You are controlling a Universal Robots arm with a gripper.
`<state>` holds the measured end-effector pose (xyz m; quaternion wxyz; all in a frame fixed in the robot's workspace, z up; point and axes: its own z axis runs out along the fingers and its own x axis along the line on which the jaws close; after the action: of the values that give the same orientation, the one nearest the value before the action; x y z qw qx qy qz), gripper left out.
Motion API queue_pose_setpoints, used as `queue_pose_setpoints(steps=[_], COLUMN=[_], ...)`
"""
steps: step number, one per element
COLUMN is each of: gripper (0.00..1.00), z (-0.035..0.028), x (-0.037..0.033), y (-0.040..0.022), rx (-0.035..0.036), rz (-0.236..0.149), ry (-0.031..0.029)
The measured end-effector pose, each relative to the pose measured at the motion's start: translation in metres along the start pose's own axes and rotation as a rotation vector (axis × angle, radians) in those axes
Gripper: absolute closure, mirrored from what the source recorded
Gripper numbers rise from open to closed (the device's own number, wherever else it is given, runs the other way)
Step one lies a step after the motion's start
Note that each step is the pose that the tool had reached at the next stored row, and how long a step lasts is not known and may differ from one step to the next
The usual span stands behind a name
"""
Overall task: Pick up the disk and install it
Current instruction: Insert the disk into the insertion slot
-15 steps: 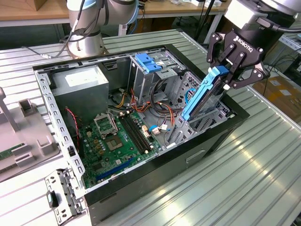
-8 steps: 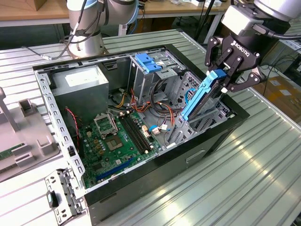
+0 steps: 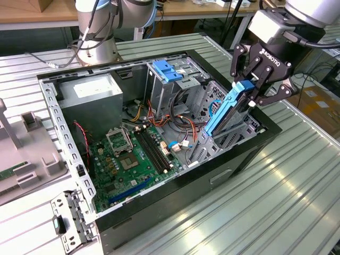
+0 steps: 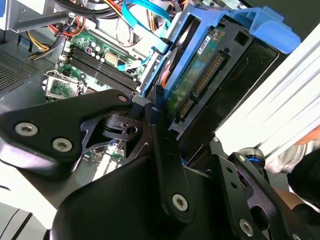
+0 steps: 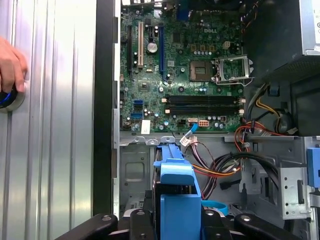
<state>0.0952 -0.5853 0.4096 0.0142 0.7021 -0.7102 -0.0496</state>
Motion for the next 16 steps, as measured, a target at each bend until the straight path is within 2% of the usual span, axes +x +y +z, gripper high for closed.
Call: queue_pose_setpoints(steps=[5,11,12,13,16], gripper=[0.64,0.64,0.63,0.56,0.56], z=[0.0043,0.0048,0.0048,0.0049,0.005], x=[0.0002,0.0002,0.0002,0.0002,0.0002], y=[-0.0004,-0.0004,-0.0005,-0.0004,-0.0005], rx=[0.0,0.0,0.0,-0.0001,0.0], rz=[0.0,0.0,0.0,0.0,0.0], ry=[0.0,0.0002,0.0002,0.0002,0.0])
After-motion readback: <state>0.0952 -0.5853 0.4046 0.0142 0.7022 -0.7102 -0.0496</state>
